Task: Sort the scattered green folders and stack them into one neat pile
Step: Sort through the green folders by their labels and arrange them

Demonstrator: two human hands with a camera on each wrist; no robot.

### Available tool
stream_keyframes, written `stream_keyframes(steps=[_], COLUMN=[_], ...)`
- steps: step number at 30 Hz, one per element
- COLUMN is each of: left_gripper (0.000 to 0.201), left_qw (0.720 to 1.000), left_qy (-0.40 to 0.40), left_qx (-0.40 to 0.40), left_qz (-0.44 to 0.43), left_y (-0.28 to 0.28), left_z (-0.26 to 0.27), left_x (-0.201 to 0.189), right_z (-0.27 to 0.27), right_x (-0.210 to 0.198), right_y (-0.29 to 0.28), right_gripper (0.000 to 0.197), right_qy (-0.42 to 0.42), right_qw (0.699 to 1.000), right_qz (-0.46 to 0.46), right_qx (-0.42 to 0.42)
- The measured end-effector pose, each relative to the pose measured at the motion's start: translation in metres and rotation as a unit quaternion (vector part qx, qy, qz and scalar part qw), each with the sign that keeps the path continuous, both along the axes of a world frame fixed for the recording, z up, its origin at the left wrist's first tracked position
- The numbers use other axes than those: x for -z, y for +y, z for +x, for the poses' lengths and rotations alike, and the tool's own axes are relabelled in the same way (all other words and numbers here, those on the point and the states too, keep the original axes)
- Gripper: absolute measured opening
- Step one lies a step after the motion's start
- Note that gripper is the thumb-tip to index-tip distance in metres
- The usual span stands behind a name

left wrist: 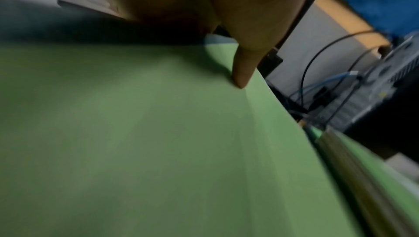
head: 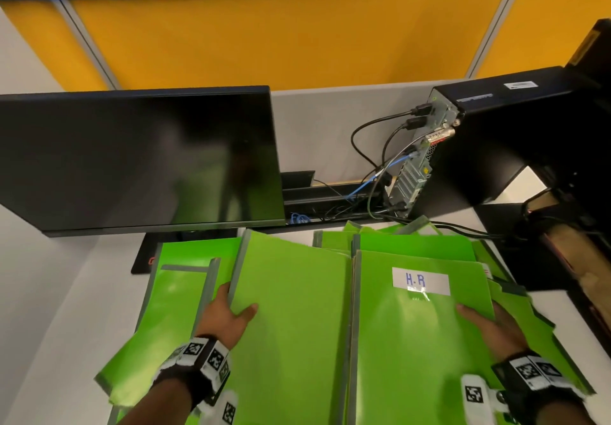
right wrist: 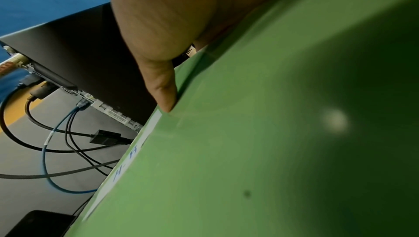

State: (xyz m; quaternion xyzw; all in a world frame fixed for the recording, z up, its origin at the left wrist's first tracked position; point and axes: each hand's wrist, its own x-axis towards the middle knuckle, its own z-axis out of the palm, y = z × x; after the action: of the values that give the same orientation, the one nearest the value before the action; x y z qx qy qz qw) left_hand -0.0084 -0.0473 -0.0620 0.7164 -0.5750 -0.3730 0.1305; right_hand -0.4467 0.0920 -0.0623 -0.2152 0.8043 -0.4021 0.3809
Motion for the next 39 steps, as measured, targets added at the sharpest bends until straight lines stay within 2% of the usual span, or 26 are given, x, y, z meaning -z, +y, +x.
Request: stream_keyframes(steps=[1,2,4,6,11,14,18,19,22,24,25,27,29,31,32,36,38,39], left_gripper=[0.065,0.061,0.062,0.065,0.067,0.075,0.073,0.077,0.077,0.061,0.057,0.058,0.063,0.063,0.066,0.104,0.105,0.096], left_qw=[0.999,0.998,0.99,0.976,0.952,0.937,0.927,0.927,0.935,0.947,0.952,0.958,0.964,0.971,0.973,0.959,0.946,0.942], left_qy=[0.022,0.054,0.139,0.215,0.297,0.335,0.362,0.364,0.341,0.306,0.29,0.263,0.228,0.2,0.201,0.261,0.297,0.304], left_qx=[-0.014,-0.028,-0.022,0.005,0.042,0.059,0.078,0.078,0.091,0.101,0.099,0.113,0.134,0.127,0.108,0.042,0.025,0.009], left_qz=[-0.021,-0.03,-0.025,-0.024,-0.064,-0.073,-0.057,-0.047,-0.027,-0.018,-0.007,0.016,0.025,0.028,0.034,0.1,0.13,0.139], left_y=[0.001,0.003,0.005,0.006,-0.003,-0.014,-0.015,-0.014,-0.007,-0.002,-0.001,0.007,0.017,0.03,0.035,0.037,0.036,0.036], left_z=[0.0,0.001,0.006,0.017,0.043,0.037,-0.01,-0.025,-0.069,-0.093,-0.103,-0.119,-0.133,-0.147,-0.151,-0.151,-0.146,-0.145], left_x=[-0.005,-0.012,-0.026,-0.045,-0.107,-0.116,-0.094,-0.084,-0.055,-0.039,-0.031,-0.019,-0.007,-0.003,-0.001,0.005,0.003,0.003], right_z=[0.0,0.003,0.011,0.012,0.018,0.024,0.033,0.035,0.036,0.035,0.036,0.039,0.044,0.047,0.048,0.05,0.05,0.051], right_x=[0.003,0.001,-0.009,-0.011,-0.007,-0.009,-0.013,-0.015,-0.022,-0.026,-0.027,-0.026,-0.025,-0.022,-0.022,-0.017,-0.016,-0.016], right_y=[0.003,0.004,0.006,0.008,0.016,0.016,0.016,0.017,0.018,0.018,0.019,0.023,0.026,0.024,0.024,0.025,0.022,0.019], right_gripper=[0.105,0.098,0.064,0.047,0.046,0.047,0.056,0.069,0.14,0.155,0.153,0.135,0.103,0.07,0.072,0.099,0.101,0.097], right_qy=[0.006,0.008,0.009,0.013,-0.009,-0.019,-0.033,-0.038,-0.055,-0.073,-0.072,-0.074,-0.083,-0.053,-0.034,-0.003,-0.002,-0.006], right_qw=[1.0,1.0,1.0,1.0,1.0,0.999,0.999,0.999,0.998,0.997,0.997,0.997,0.996,0.998,0.998,0.999,0.999,0.999], right_qz=[0.001,0.005,0.004,0.005,-0.004,-0.018,-0.001,0.007,0.028,0.013,0.006,-0.011,-0.03,-0.044,-0.05,-0.043,-0.033,-0.037], right_qx=[-0.001,-0.002,-0.005,0.003,0.019,0.018,0.012,0.017,0.02,0.017,0.015,0.015,0.015,-0.004,-0.017,-0.024,-0.028,-0.035])
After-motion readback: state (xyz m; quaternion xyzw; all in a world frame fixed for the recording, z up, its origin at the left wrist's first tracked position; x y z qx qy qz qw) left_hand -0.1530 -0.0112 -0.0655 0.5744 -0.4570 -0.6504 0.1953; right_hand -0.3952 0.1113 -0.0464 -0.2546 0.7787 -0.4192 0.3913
